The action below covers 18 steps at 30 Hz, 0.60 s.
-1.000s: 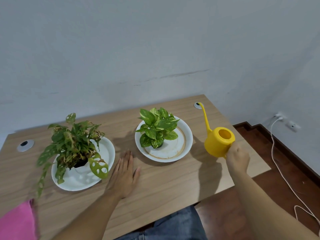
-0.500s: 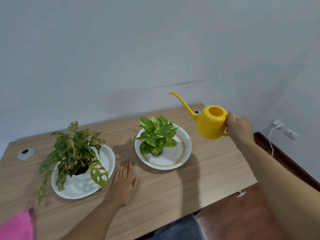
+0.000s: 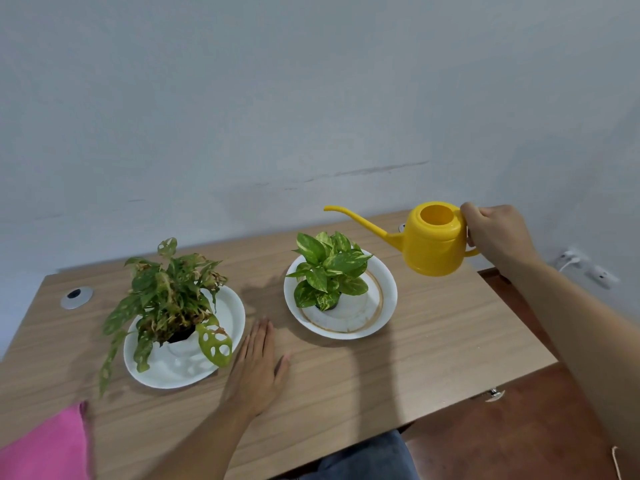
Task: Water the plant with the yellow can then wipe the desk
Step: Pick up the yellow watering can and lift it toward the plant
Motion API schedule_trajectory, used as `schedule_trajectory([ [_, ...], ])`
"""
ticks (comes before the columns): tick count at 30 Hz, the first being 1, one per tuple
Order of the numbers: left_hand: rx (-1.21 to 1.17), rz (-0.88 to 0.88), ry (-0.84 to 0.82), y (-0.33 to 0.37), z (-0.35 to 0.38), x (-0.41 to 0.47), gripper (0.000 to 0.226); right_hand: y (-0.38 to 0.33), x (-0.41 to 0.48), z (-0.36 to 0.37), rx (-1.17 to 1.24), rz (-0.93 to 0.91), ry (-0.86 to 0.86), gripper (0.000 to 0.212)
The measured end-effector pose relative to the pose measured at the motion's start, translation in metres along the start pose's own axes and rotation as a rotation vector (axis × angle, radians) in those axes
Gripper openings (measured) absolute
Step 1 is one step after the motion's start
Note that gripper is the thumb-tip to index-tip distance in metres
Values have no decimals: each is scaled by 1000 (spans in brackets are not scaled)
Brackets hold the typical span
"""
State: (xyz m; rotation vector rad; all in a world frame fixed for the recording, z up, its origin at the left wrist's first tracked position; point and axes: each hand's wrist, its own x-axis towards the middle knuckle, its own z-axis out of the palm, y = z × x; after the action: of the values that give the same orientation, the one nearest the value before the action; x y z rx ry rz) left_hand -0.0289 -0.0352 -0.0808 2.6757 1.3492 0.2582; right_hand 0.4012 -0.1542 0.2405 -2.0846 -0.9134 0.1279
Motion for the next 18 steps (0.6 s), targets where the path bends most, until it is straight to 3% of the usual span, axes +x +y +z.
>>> schedule_trajectory([
  [18,80,-16,25,-7,-10,-37,87,-5,-20,-8,-4,-65,-70,60],
])
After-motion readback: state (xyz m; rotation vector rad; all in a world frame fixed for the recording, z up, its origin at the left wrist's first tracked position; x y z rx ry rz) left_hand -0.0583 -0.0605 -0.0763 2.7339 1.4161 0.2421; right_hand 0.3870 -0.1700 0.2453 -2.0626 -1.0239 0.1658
